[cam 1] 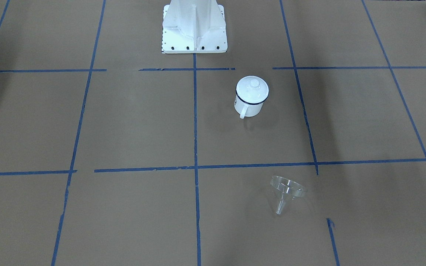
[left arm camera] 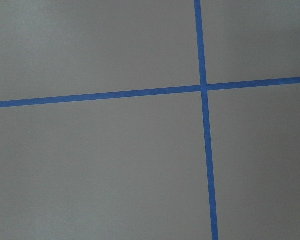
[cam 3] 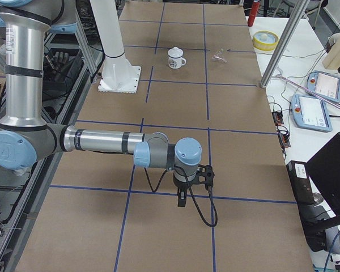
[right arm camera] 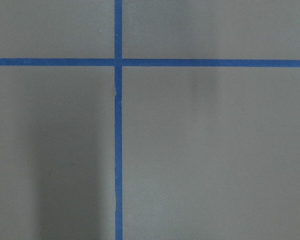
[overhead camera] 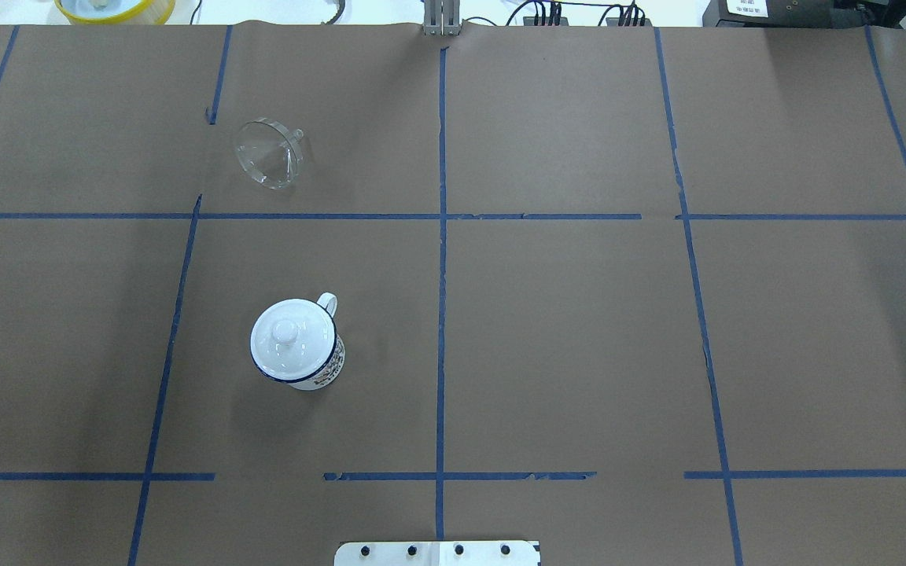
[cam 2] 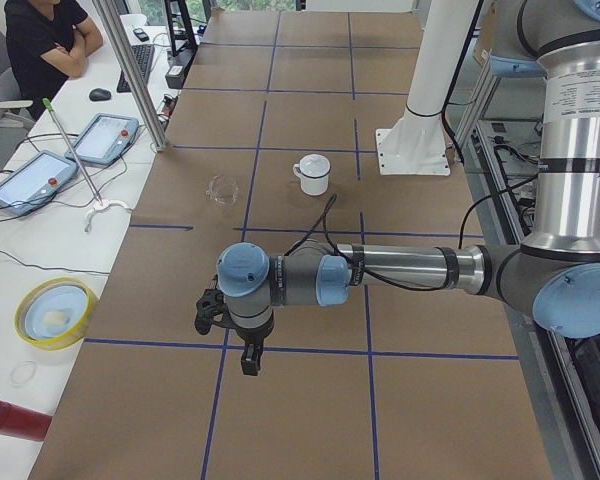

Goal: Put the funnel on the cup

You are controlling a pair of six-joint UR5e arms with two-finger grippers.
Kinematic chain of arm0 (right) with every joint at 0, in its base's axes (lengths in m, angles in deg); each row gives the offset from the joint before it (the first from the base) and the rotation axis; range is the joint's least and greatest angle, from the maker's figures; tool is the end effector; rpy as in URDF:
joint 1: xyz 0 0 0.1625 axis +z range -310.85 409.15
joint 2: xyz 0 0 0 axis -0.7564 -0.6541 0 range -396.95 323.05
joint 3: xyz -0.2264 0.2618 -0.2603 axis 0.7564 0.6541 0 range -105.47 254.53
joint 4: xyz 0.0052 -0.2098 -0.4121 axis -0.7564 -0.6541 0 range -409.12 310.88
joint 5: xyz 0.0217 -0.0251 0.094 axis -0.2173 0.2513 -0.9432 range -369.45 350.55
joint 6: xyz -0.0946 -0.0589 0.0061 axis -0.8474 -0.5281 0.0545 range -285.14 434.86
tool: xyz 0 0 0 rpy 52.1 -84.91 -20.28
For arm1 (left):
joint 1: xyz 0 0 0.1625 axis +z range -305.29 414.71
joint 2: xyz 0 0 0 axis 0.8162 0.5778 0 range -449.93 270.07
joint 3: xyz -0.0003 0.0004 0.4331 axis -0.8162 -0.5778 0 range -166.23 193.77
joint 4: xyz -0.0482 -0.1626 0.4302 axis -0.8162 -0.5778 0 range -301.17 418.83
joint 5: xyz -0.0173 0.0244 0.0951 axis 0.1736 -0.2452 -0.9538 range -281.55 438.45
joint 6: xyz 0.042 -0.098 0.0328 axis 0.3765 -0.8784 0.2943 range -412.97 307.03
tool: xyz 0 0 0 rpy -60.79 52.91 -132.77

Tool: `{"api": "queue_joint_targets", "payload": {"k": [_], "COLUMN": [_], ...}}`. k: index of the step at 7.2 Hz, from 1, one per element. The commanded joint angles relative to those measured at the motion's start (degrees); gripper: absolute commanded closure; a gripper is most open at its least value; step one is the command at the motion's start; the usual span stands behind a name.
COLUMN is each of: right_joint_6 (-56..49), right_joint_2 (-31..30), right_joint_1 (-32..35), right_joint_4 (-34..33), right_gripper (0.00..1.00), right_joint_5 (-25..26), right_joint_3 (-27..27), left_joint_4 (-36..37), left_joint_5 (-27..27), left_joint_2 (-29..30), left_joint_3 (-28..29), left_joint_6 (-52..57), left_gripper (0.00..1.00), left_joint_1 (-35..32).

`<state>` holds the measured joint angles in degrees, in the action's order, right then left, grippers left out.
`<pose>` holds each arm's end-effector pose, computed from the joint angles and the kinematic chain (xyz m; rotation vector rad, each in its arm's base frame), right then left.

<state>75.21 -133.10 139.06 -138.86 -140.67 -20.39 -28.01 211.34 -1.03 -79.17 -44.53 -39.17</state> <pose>0.0590 -0.4946 0.6884 -0.0190 -0.7194 0.0105 -0.0932 -0.5269 0.6653 0.0583 0.7468 0.0671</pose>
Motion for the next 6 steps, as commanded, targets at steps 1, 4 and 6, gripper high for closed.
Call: {"api": "queue_joint_targets", "payload": {"k": [1, 4, 6], "right_joint_6": [0.00, 0.00, 0.00], "right_joint_2": [0.00, 0.00, 0.00], "right_joint_1": [0.00, 0.00, 0.00], "right_joint_4": [0.00, 0.00, 0.00], "right_gripper": [0.00, 0.00, 0.00], "right_joint_5": [0.00, 0.00, 0.00], "right_joint_3": [0.00, 0.00, 0.00], "left_joint_4": [-0.17, -1.76, -1.23], "left_joint_5": [0.00, -1.84, -2.19], "left_joint_2": [0.13, 5.66, 5.85], "left_joint_3": [-0.14, -1.28, -10.03], "left_joint_6": [0.00, -0.70, -6.19], "left_gripper": [0.00, 0.00, 0.00], "left_joint_1": [0.01, 0.79, 6.05]}}
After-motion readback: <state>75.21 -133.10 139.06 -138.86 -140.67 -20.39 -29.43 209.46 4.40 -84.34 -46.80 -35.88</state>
